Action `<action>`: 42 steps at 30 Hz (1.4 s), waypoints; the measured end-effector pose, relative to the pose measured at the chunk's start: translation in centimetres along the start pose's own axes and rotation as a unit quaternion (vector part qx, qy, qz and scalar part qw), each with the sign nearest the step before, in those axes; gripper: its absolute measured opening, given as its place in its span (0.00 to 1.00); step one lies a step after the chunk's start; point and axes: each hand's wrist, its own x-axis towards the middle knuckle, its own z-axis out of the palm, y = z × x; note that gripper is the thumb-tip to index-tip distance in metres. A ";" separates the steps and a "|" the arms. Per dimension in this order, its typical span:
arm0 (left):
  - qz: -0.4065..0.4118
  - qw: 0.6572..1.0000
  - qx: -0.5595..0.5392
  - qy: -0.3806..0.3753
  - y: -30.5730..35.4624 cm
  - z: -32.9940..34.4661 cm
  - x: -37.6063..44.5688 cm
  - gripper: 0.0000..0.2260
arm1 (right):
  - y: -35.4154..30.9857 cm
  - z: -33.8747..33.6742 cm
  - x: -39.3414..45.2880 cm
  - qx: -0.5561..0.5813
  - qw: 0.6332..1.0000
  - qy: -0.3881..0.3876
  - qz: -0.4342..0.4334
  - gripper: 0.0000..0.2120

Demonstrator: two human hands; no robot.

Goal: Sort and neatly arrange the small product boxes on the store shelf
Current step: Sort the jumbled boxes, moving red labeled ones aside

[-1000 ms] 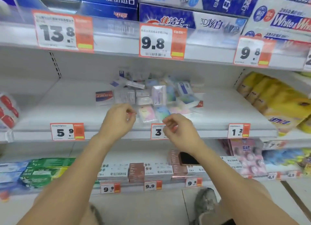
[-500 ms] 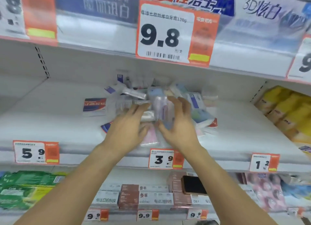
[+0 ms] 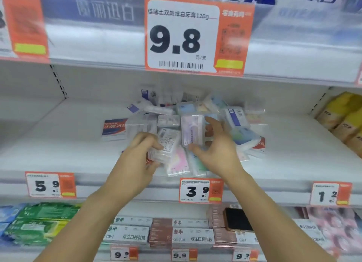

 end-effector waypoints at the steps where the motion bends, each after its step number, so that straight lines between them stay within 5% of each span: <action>1: -0.003 1.000 -0.007 -0.008 0.0 -0.2 -0.1 0.19 | -0.1 0.2 0.1 -0.004 1.000 -0.013 0.000 0.45; 6: -0.020 1.000 0.002 0.019 0.7 0.1 -0.4 0.21 | -1.1 1.2 0.6 -0.056 0.998 -0.002 -0.025 0.55; 10: -0.026 0.998 0.023 0.061 0.8 0.3 -0.2 0.18 | -1.8 0.9 0.6 -0.035 0.999 0.005 -0.018 0.48; 15: -0.098 0.988 -0.046 0.114 0.7 -0.4 0.0 0.12 | -1.5 -0.9 0.0 0.121 0.990 0.013 0.071 0.43; 21: -0.141 0.977 -0.098 0.129 0.4 -1.6 0.2 0.06 | -1.3 -1.4 0.0 0.129 0.986 0.079 0.063 0.33; 28: -0.128 0.991 0.010 0.037 -1.3 -2.2 0.3 0.16 | -1.8 -2.1 0.5 0.286 0.927 0.201 0.133 0.07; 32: -0.137 0.990 -0.020 0.022 -1.6 -2.6 0.5 0.17 | -1.9 -1.8 -0.1 0.350 0.903 0.194 0.155 0.14; 35: -0.114 0.993 0.004 0.013 -1.6 -2.3 0.5 0.17 | -3.1 -1.2 -1.5 0.352 0.907 0.204 0.108 0.06; 42: -0.026 0.997 -0.038 -0.067 -0.3 -0.3 0.7 0.19 | -4.6 -0.3 -3.4 0.321 0.908 0.221 -0.155 0.20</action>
